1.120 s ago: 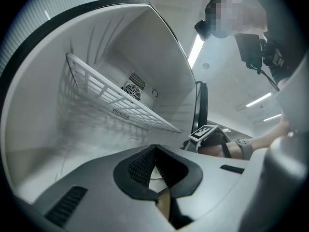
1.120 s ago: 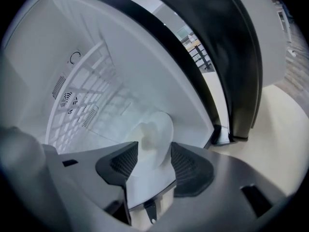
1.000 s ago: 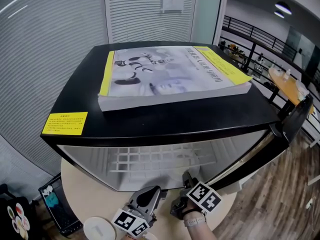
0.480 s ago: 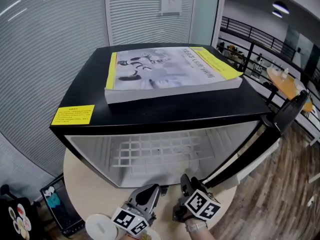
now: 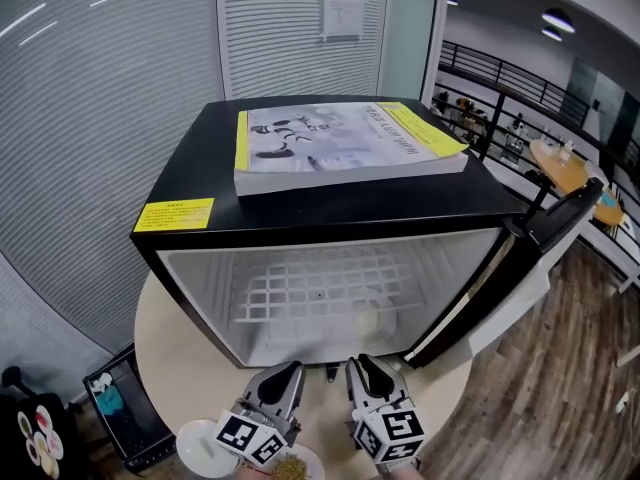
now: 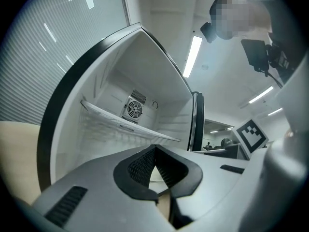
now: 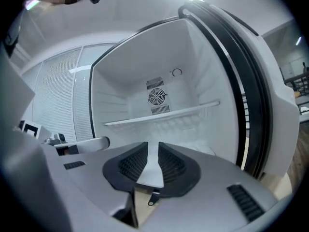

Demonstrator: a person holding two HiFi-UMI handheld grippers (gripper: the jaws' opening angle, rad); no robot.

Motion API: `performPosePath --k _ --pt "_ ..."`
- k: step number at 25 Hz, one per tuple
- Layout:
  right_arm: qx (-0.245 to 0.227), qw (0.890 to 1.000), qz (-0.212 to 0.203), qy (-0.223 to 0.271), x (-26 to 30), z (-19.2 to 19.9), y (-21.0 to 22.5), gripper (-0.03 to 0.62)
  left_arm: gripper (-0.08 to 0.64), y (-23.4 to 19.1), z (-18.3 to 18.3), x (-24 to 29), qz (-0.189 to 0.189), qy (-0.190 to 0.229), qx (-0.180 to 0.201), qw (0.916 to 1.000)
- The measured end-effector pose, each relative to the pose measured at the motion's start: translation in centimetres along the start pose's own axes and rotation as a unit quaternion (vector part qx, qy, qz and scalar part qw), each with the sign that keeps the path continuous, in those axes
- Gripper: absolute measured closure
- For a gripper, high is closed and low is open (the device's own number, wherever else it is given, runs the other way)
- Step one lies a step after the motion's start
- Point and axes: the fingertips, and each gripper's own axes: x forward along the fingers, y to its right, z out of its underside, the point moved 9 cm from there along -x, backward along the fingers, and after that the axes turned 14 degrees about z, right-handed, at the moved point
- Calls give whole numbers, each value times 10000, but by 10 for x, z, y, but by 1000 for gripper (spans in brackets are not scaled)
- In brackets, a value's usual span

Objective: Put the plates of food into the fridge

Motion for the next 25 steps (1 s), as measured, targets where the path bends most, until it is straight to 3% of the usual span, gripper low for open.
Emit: performPosePath --k 6,25 --pt "-376 9989 -156 236 -28 -12 -18 583 554 5 -18 -21 -92 12 161 9998" --pt "-296 9973 -366 557 -113 -46 -61 584 554 53 -61 -72 62 235 312 9992"
